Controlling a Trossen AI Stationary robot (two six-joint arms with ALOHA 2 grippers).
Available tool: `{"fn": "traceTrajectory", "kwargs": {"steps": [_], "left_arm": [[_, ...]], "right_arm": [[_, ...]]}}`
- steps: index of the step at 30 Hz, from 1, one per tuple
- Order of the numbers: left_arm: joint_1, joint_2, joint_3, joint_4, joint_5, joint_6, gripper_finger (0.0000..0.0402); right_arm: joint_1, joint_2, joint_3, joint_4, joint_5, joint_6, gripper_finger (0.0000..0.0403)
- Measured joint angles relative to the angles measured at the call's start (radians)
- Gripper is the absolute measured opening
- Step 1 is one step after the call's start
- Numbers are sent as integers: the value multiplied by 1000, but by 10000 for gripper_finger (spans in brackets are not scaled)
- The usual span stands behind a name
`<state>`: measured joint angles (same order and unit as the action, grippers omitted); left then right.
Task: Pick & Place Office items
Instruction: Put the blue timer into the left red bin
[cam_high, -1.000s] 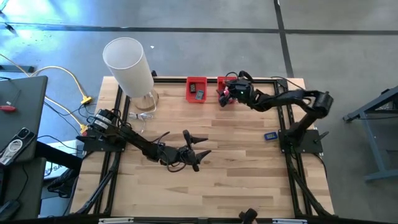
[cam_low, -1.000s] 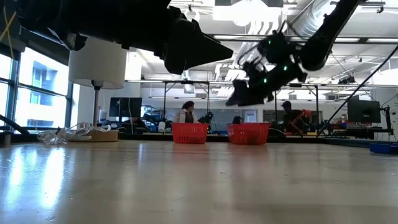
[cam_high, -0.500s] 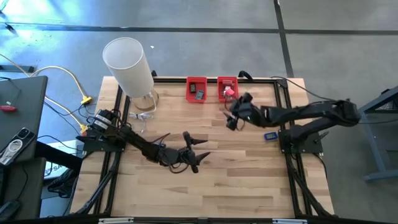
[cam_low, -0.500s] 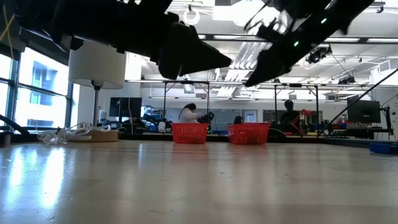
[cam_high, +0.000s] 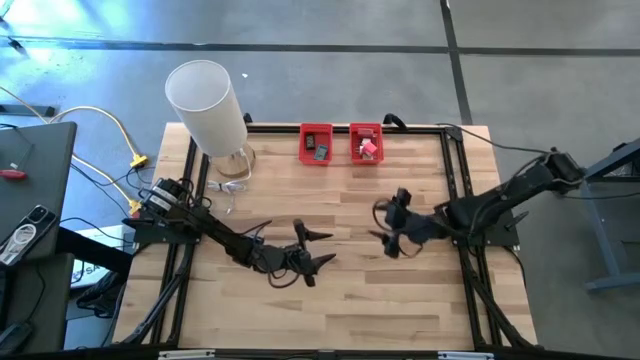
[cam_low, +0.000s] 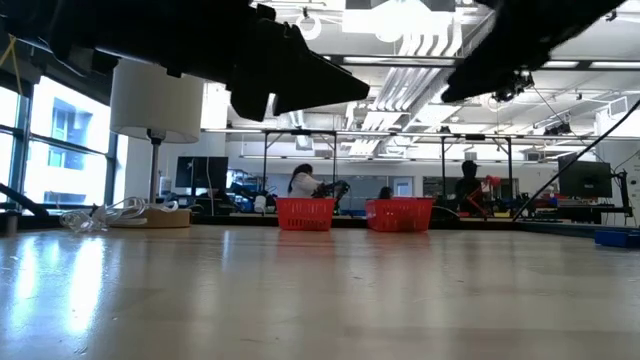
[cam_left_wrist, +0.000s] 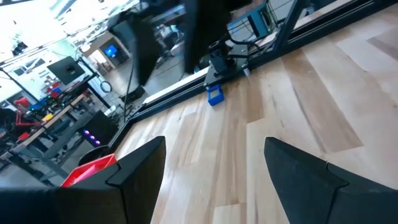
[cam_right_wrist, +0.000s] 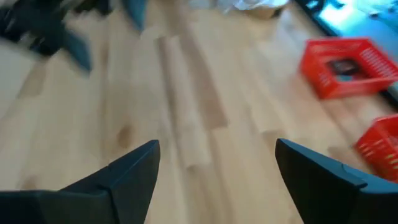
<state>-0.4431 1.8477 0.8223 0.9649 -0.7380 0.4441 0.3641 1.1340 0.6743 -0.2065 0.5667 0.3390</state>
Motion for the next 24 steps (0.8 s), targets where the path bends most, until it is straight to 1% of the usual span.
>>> {"fn": "traceTrajectory", "kwargs": {"steps": [2,6,9,12,15,18,24], "left_arm": [[-10,0,0,0,0,0,264],[-23,0,0,0,0,0,264],[-30,0,0,0,2,0,264],[-31,0,0,0,3,0,264],[-31,0,0,0,3,0,264],[-31,0,0,0,3,0,264],[-31,0,0,0,4,0,264]], "right_arm": [[53,0,0,-41,-1,13,307],[137,1,0,-105,-10,100,307],[185,1,0,-156,-40,171,307],[214,1,0,-187,-85,276,307],[231,1,0,-182,-139,350,307],[242,1,0,-157,-177,344,307],[241,1,0,-65,-181,344,307]]}}
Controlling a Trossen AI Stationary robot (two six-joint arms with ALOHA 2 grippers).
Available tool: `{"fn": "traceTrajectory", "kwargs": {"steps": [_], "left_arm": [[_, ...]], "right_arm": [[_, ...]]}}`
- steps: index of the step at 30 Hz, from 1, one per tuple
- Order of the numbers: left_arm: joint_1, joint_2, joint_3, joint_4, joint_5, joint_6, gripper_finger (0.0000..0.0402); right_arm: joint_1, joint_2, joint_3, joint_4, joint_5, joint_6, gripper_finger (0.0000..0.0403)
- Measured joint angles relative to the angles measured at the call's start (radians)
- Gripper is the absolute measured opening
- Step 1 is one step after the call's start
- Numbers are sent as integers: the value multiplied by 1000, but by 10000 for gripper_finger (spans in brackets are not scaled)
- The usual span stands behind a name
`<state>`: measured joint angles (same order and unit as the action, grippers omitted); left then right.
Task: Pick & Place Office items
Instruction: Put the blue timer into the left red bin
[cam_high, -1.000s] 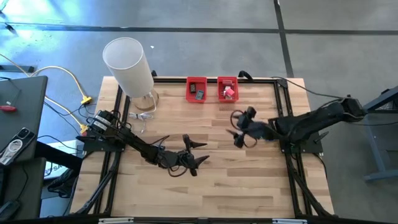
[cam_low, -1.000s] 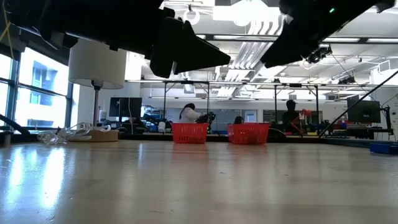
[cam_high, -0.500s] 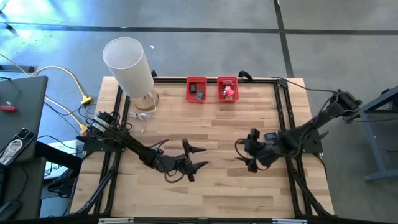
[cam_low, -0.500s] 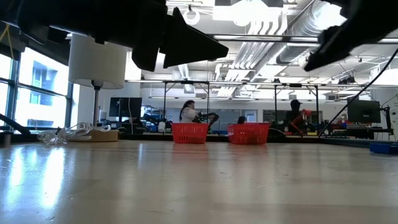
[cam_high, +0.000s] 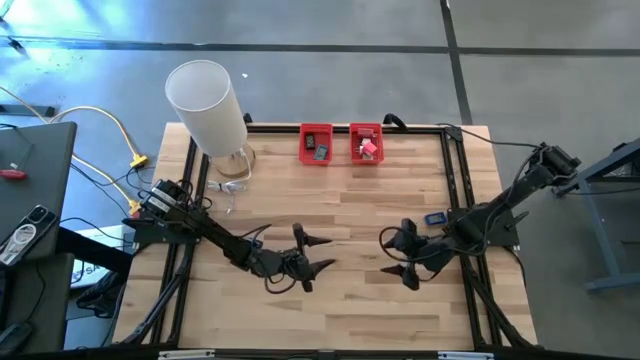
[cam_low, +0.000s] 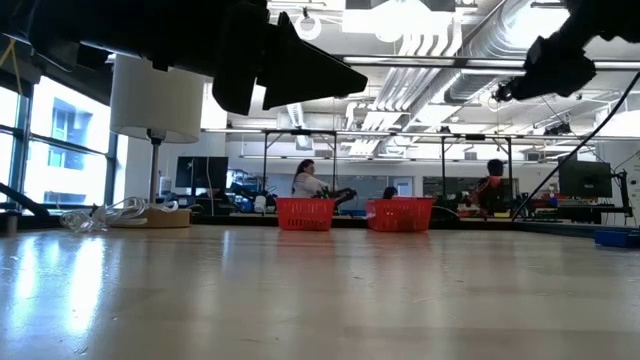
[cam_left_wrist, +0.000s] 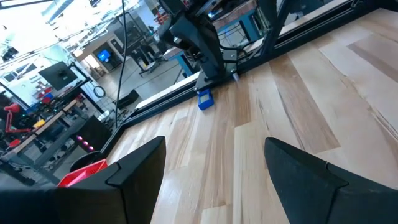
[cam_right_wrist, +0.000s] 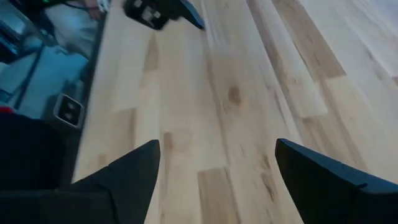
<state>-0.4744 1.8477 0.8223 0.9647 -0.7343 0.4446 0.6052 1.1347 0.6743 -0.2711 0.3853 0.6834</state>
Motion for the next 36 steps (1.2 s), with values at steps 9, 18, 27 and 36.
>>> {"fn": "traceTrajectory", "kwargs": {"steps": [9,18,27,36], "left_arm": [[0,0,0,0,0,0,264],[35,0,0,0,3,-36,264],[46,0,0,0,2,-132,264],[47,0,0,1,-1,-220,264]], "right_arm": [[-12,0,0,50,-30,-31,307],[-23,0,0,163,-124,-125,307],[-71,1,57,86,-133,-334,307],[-103,1,227,-318,-134,-366,307]]}}
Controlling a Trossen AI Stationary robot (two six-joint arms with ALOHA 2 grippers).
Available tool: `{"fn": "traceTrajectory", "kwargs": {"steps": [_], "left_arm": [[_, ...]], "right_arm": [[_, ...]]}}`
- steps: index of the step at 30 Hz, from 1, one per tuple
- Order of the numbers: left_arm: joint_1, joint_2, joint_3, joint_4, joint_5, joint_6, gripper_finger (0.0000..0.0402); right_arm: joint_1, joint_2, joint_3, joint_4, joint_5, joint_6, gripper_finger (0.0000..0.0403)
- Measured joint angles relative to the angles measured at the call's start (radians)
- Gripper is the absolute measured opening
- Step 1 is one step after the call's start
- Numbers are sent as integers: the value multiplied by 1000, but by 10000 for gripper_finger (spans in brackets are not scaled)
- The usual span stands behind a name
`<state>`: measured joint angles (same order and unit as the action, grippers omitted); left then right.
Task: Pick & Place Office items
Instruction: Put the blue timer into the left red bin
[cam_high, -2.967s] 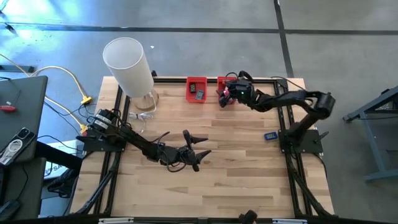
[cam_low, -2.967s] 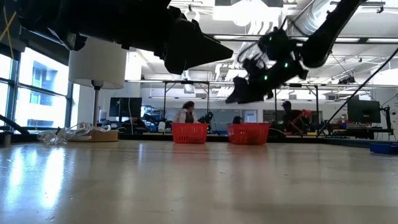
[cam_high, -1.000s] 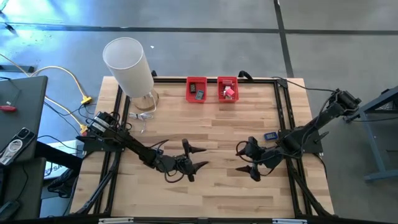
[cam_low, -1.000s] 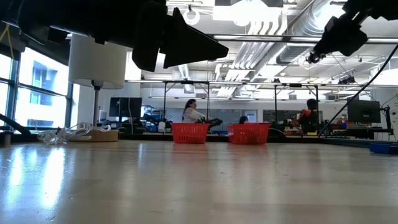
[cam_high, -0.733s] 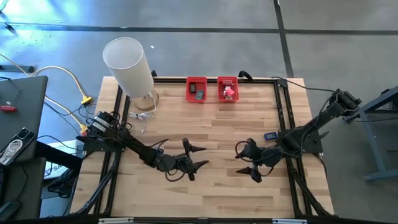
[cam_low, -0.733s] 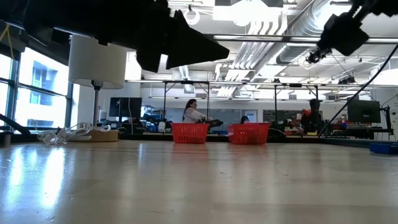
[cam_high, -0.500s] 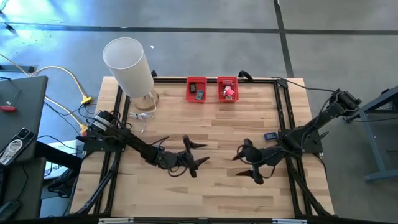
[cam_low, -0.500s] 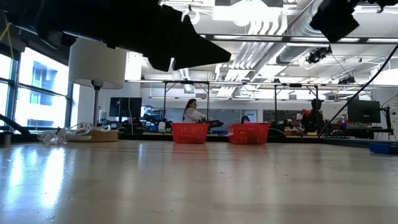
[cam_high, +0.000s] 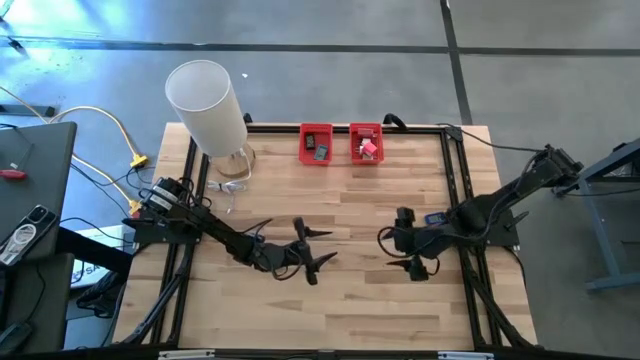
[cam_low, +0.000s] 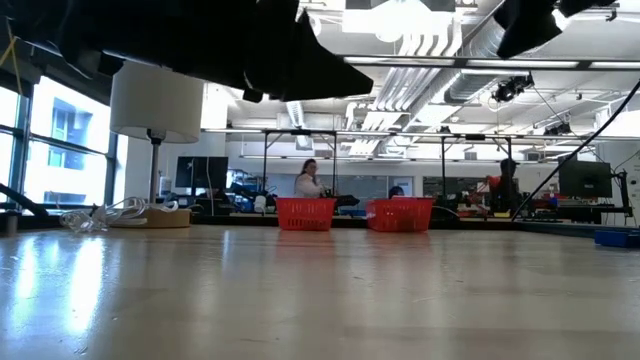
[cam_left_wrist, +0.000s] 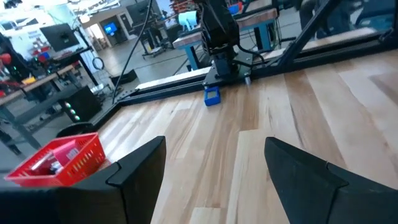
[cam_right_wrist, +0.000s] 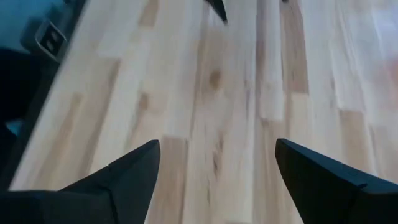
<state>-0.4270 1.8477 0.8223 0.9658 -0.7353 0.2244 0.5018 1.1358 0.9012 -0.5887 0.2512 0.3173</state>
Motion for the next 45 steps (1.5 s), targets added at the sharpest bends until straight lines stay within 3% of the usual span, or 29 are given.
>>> {"fn": "traceTrajectory", "kwargs": {"steps": [13,23,29,35,45], "left_arm": [[1,0,0,41,0,-116,264],[20,0,0,94,1,-286,264],[28,0,0,94,1,-430,264],[28,0,0,95,1,-440,264],[3,0,0,97,3,-442,264]], "right_arm": [[-1,0,175,-510,-88,77,307],[-93,32,180,-707,-128,71,307],[-206,121,180,-792,-133,-30,307],[-336,257,180,-801,-157,-140,307],[-480,517,179,-802,-156,-182,307]]}}
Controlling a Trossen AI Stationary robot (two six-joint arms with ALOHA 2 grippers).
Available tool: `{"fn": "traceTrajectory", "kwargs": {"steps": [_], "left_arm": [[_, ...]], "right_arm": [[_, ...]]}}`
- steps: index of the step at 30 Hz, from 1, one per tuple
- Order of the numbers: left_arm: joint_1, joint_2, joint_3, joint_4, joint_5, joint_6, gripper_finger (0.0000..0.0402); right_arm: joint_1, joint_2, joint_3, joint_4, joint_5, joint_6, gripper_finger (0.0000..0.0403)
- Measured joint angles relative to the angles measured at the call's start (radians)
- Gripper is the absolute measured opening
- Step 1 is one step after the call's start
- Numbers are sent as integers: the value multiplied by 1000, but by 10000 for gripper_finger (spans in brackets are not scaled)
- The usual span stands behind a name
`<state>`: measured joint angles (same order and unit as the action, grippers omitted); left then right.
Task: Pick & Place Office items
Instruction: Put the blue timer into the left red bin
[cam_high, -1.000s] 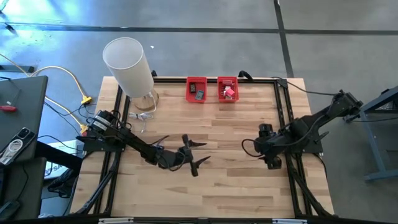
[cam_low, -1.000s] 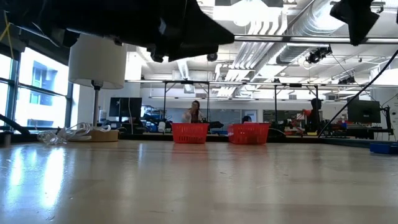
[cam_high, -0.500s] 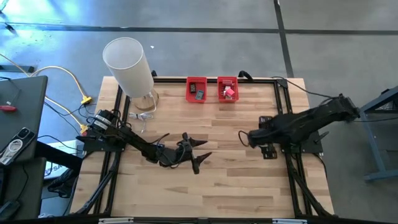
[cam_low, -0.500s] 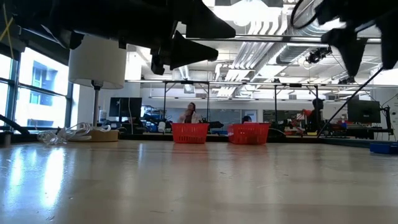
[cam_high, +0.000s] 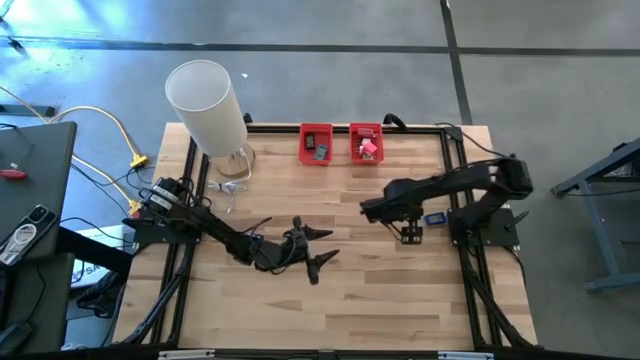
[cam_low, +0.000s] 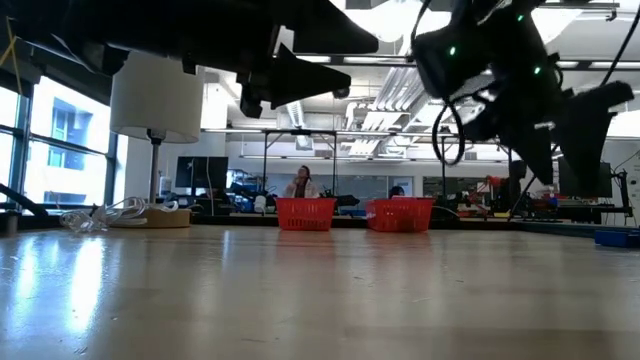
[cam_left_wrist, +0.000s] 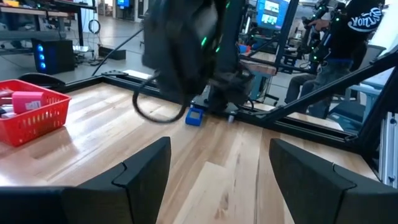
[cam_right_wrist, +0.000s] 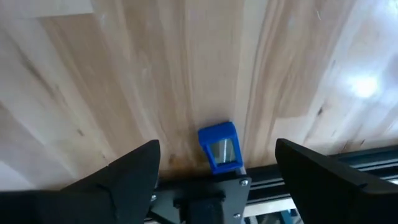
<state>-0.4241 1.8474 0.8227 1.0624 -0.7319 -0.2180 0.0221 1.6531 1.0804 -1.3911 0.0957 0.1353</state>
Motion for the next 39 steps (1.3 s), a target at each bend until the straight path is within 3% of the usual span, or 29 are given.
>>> {"fn": "traceTrajectory", "kwargs": {"steps": [7,12,22,39], "left_arm": [[-4,0,0,0,0,0,264],[-3,0,0,0,-1,0,264],[17,0,0,0,-3,-24,264],[17,0,0,0,-3,-26,264]], "right_arm": [[-23,55,-41,64,13,-84,307],[-26,45,-115,75,81,-106,307],[-37,45,-252,165,87,-148,307],[-38,45,-339,238,84,-166,307]]}}
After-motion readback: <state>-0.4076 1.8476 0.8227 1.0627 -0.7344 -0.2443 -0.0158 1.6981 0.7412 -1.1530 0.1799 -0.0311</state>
